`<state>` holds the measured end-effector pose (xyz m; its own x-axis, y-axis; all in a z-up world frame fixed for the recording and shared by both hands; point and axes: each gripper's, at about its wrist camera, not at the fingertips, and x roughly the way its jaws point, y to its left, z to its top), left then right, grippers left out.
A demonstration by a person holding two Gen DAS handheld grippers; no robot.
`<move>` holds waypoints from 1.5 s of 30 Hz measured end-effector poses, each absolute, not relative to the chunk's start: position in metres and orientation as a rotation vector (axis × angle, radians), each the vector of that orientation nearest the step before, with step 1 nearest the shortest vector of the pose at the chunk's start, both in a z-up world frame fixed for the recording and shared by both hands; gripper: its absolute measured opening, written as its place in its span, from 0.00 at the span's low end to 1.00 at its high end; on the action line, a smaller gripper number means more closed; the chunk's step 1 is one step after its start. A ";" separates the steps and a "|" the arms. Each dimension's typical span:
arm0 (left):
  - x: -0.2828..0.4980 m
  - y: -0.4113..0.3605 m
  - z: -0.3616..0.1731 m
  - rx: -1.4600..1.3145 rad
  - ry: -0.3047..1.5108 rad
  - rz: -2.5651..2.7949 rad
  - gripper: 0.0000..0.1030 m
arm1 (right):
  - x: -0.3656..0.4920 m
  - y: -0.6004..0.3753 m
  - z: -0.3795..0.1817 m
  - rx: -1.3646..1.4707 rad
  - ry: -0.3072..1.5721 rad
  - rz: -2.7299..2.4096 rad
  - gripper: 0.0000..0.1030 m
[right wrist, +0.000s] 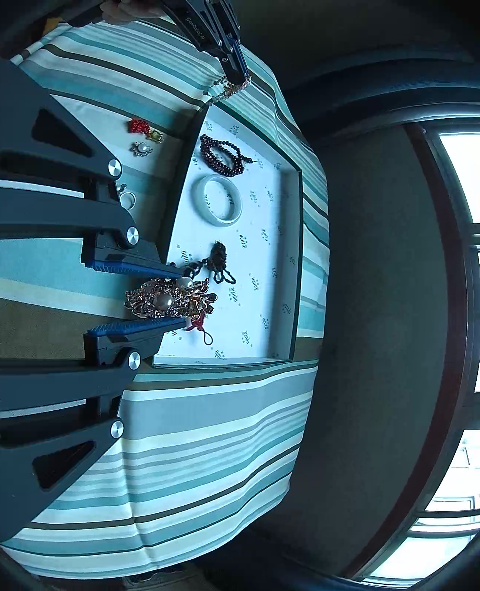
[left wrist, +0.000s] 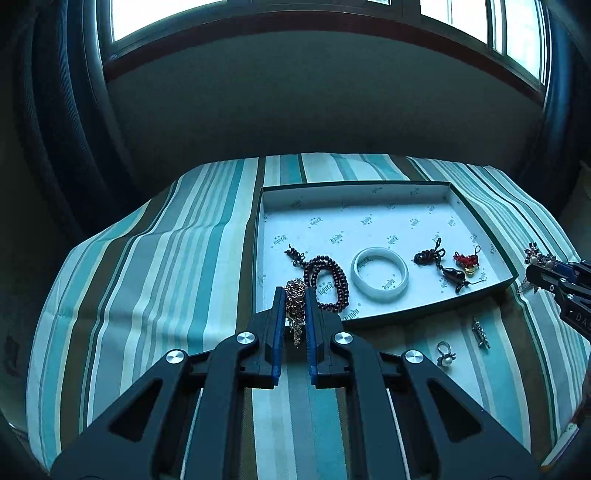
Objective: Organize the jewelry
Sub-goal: 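Carry the gold chain with the left gripper into the tray while the right carries the pearl brooch there, then open the left gripper to drop the gold chain while the right opens to drop the pearl brooch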
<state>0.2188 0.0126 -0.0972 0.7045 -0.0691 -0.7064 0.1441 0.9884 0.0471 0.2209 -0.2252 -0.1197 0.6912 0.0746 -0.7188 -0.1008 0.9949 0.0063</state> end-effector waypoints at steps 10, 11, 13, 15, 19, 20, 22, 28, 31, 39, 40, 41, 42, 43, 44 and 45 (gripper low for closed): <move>0.285 -0.006 -0.082 0.091 0.712 -0.130 0.10 | 0.275 -0.223 -0.100 -0.042 0.724 0.110 0.21; 0.293 -0.008 -0.082 0.090 0.710 -0.129 0.10 | 0.281 -0.223 -0.101 -0.042 0.721 0.110 0.21; 0.308 -0.012 -0.084 0.091 0.707 -0.128 0.10 | 0.295 -0.225 -0.104 -0.042 0.721 0.107 0.21; 0.323 -0.015 -0.089 0.093 0.713 -0.125 0.10 | 0.308 -0.226 -0.110 -0.039 0.731 0.105 0.21; 0.351 -0.020 -0.110 0.098 0.760 -0.113 0.10 | 0.333 -0.228 -0.133 -0.042 0.783 0.096 0.21; 0.357 -0.021 -0.117 0.103 0.775 -0.108 0.10 | 0.338 -0.229 -0.140 -0.044 0.800 0.093 0.21; 0.368 -0.022 -0.131 0.113 0.805 -0.100 0.10 | 0.347 -0.230 -0.151 -0.046 0.831 0.088 0.21; 0.385 -0.018 -0.158 0.123 0.880 -0.078 0.10 | 0.362 -0.233 -0.176 -0.047 0.899 0.085 0.21; 0.388 -0.016 -0.163 0.112 0.909 -0.087 0.10 | 0.367 -0.236 -0.183 -0.040 0.920 0.082 0.21; 0.390 -0.016 -0.163 0.115 0.914 -0.072 0.39 | 0.368 -0.237 -0.190 -0.027 0.944 0.070 0.24; 0.389 -0.016 -0.162 0.111 0.913 -0.070 0.41 | 0.368 -0.237 -0.190 -0.026 0.943 0.069 0.30; 0.389 -0.016 -0.161 0.107 0.911 -0.070 0.41 | 0.367 -0.237 -0.189 -0.026 0.938 0.067 0.35; 0.389 -0.016 -0.161 0.105 0.910 -0.070 0.42 | 0.366 -0.237 -0.187 -0.027 0.932 0.065 0.37; 0.389 -0.015 -0.160 0.101 0.910 -0.068 0.43 | 0.365 -0.237 -0.185 -0.028 0.925 0.064 0.37; 0.388 -0.014 -0.160 0.094 0.909 -0.066 0.44 | 0.364 -0.237 -0.183 -0.028 0.918 0.062 0.37; 0.387 -0.013 -0.159 0.088 0.908 -0.066 0.44 | 0.362 -0.237 -0.179 -0.029 0.910 0.061 0.37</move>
<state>0.3874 -0.0135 -0.1586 0.6141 -0.0198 -0.7890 0.0945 0.9943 0.0485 0.3619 -0.2371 -0.1794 0.6125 0.0404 -0.7894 -0.0646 0.9979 0.0009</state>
